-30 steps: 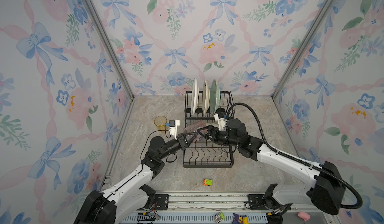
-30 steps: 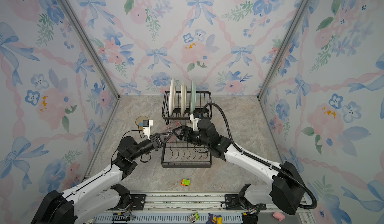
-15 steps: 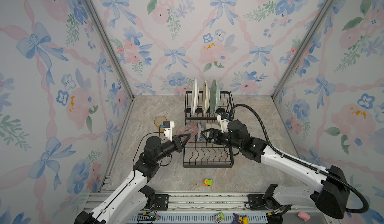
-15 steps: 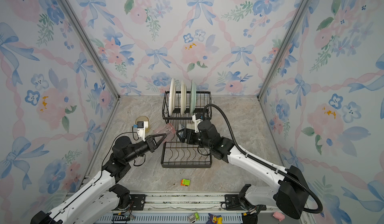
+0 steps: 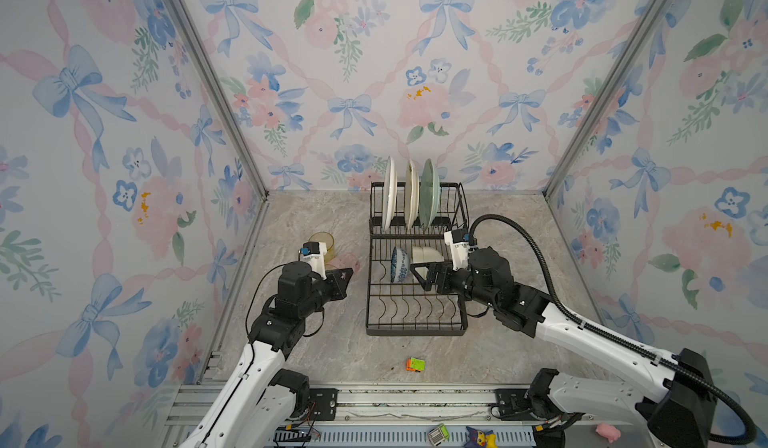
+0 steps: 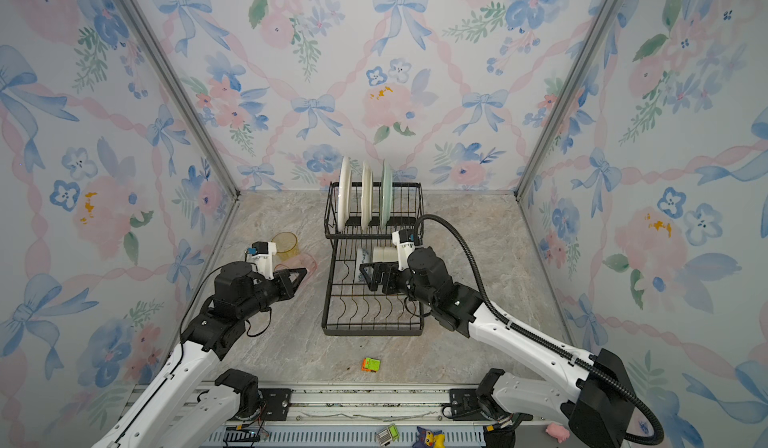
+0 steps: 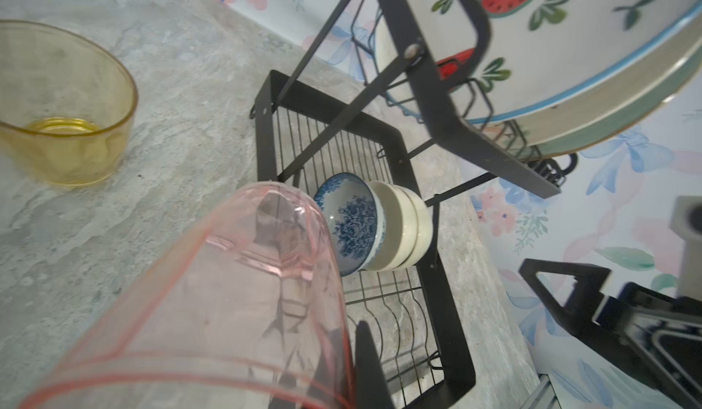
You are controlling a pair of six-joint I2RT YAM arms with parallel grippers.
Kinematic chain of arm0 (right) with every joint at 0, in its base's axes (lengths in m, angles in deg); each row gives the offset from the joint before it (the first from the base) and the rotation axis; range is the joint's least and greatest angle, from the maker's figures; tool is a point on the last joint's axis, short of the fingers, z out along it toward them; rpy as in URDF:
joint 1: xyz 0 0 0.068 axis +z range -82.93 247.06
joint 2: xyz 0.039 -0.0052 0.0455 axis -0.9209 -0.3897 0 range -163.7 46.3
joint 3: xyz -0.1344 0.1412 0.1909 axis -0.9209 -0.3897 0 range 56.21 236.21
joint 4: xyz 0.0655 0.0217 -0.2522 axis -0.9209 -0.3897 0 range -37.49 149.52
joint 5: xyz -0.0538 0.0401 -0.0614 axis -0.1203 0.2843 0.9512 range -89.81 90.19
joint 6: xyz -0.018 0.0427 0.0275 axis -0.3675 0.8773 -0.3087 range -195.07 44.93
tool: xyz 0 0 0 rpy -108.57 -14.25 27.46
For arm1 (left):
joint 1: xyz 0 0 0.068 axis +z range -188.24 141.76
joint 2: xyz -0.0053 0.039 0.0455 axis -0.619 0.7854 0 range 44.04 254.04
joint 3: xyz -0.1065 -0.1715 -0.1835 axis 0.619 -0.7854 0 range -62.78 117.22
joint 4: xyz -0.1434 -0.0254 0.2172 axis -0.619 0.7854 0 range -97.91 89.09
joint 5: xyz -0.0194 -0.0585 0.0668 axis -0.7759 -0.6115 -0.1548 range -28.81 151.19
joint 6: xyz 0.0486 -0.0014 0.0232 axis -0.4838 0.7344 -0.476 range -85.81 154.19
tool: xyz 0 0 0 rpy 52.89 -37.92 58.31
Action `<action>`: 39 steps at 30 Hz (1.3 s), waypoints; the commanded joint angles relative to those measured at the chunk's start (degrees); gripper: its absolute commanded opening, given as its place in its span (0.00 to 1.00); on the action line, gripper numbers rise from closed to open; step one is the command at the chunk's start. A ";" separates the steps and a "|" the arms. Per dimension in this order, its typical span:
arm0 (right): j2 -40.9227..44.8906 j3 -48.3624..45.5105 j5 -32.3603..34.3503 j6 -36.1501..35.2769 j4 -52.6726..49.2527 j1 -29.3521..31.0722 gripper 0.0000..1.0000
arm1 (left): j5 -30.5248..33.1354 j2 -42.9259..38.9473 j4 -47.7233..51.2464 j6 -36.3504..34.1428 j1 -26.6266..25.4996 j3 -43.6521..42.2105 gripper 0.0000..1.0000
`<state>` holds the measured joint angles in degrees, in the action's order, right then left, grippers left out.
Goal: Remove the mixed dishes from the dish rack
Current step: 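Open the right gripper and pull the pink glass away with the left gripper, then lower the pink glass beside the amber glass with the left gripper while the right withdraws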
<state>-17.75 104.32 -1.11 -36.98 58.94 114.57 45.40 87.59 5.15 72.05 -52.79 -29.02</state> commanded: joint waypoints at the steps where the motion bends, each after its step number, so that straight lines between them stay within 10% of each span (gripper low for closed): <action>1: 3.52 -1.47 3.00 -4.07 0.24 -0.61 0.98 | 2.68 2.46 3.39 -2.41 2.70 2.55 0.00; 39: 21.67 -6.93 12.82 -14.84 -9.98 -8.05 0.97 | 15.08 30.32 15.49 -12.73 19.18 27.33 0.00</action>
<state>3.08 98.73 11.22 -50.42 50.06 106.90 60.75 116.48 19.97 60.75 -34.06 -3.56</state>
